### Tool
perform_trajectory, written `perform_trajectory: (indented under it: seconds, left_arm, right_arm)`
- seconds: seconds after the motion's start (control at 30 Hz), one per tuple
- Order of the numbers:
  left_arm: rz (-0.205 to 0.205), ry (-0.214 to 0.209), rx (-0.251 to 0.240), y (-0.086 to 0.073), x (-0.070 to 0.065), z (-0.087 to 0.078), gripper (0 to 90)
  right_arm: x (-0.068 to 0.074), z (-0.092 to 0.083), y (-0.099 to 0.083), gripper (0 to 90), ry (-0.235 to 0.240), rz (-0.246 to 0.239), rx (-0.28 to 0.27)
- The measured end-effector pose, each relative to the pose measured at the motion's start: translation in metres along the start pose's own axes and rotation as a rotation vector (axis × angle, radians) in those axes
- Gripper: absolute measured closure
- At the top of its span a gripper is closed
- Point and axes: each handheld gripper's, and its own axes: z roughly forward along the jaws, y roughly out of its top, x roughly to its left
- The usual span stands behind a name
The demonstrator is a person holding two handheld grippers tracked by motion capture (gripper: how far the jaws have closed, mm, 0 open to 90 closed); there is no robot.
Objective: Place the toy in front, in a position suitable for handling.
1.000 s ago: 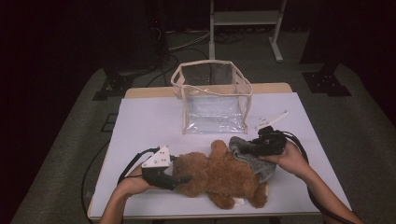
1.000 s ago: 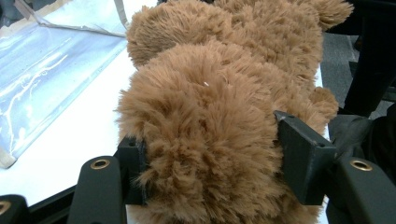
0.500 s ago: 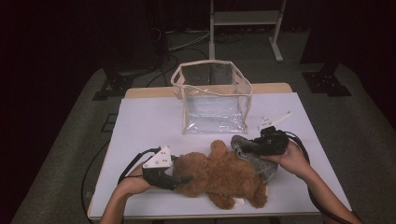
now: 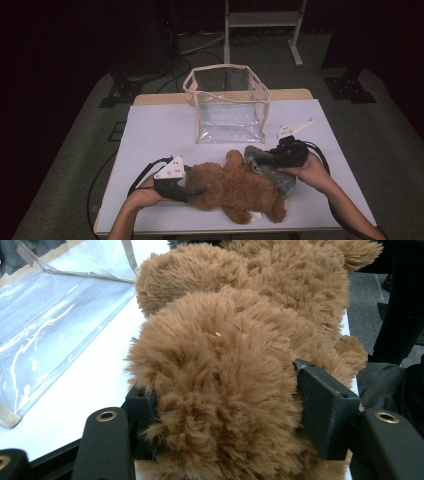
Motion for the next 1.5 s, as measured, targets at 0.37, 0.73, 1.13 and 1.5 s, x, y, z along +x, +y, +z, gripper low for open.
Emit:
perform_trajectory:
  seconds: [0.37, 0.73, 1.13, 1.5]
  left_arm:
    - [0.007, 0.007, 0.004, 0.001, 0.0, 0.0, 36.3]
    - [-0.007, 0.005, -0.001, 0.002, 0.002, 0.004, 36.3]
    - [0.01, 0.004, 0.0, 0.004, 0.001, 0.006, 36.1]
    - [-0.037, -0.013, -0.058, -0.006, 0.007, -0.002, 19.9]
  right_arm:
    - [0.043, 0.04, 0.032, 74.2, 0.05, -0.161, 0.074]
    - [0.027, 0.001, 0.005, 74.2, -0.013, -0.093, 0.052]
    - [0.06, 0.061, 0.049, 74.2, 0.036, -0.234, 0.106]
    - [0.043, 0.051, 0.019, 75.2, 0.007, -0.176, 0.109]
